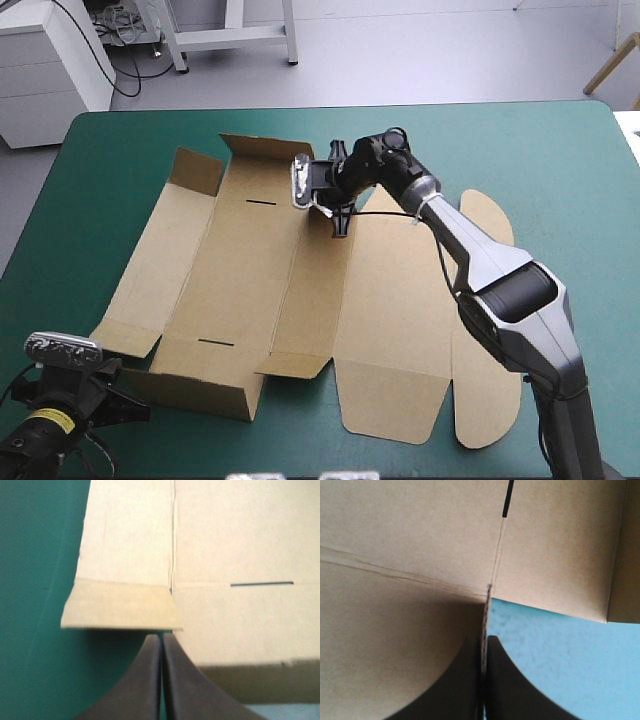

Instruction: Fold the box

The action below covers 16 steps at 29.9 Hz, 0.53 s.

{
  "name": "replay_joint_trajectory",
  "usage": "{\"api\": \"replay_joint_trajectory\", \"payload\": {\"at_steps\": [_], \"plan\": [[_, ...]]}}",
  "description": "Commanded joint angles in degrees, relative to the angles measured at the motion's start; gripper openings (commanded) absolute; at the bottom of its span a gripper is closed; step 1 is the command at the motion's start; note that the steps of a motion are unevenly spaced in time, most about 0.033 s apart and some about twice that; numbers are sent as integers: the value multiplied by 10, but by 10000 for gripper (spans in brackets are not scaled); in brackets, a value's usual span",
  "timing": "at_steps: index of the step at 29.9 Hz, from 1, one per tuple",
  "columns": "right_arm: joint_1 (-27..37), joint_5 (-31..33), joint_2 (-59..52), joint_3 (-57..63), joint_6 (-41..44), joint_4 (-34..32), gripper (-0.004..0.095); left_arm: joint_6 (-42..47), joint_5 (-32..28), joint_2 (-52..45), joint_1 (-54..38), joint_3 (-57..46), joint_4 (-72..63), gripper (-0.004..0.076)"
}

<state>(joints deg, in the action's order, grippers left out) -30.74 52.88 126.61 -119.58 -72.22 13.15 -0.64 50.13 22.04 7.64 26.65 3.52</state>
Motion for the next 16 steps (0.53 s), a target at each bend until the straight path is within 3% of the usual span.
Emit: {"api": "replay_joint_trajectory", "payload": {"at_steps": [1, 5, 16], "plan": [[-20, -35, -30, -21, -34, 13, -20, 1, -38, 6, -1, 20, -2, -10], [-37, -39, -17, -21, -62, 54, -20, 1, -38, 6, -1, 20, -2, -10], [-77, -43, -5, -21, -78, 79, -20, 1, -38, 6, -1, 20, -2, -10]]}}
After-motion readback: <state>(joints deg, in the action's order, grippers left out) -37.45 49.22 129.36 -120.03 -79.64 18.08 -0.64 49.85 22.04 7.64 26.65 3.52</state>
